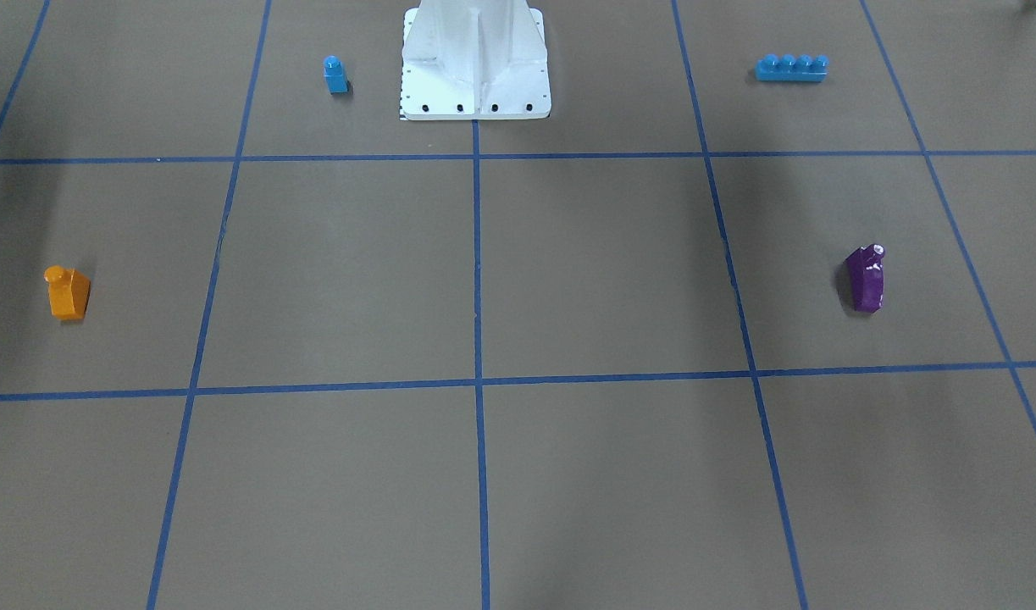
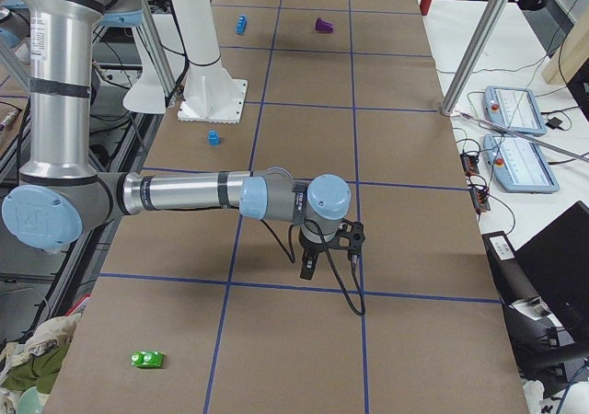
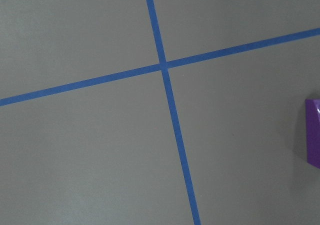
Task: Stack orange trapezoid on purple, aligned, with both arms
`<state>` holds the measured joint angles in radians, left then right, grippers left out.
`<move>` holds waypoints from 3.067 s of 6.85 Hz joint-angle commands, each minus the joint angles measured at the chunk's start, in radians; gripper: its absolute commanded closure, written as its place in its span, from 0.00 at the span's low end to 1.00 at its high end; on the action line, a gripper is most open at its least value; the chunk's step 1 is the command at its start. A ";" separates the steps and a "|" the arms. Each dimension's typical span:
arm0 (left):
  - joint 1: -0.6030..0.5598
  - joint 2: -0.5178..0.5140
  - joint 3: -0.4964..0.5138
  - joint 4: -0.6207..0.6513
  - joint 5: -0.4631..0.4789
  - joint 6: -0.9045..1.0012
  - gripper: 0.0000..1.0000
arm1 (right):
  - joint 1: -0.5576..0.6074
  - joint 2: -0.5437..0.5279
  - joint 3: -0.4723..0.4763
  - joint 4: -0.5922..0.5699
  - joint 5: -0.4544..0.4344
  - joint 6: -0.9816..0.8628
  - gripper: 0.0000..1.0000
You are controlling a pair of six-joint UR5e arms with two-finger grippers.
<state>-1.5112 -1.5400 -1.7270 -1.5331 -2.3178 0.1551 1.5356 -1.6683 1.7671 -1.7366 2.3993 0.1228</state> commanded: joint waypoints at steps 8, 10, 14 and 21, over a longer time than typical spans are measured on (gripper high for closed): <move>0.403 0.037 -0.055 -0.421 0.030 -0.701 0.00 | -0.003 0.084 -0.040 0.051 0.000 0.006 0.00; 0.514 0.081 -0.049 -0.535 0.151 -0.816 0.00 | -0.003 0.085 -0.038 0.051 0.000 0.006 0.00; 0.574 0.075 0.075 -0.662 0.204 -0.833 0.00 | -0.003 0.085 -0.041 0.051 0.001 0.006 0.00; 0.592 0.060 0.083 -0.670 0.202 -0.833 0.82 | -0.002 0.102 -0.043 0.051 0.001 0.006 0.00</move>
<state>-0.9193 -1.4802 -1.6412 -2.2034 -2.1154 -0.6785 1.5336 -1.5736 1.7270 -1.6858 2.4007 0.1287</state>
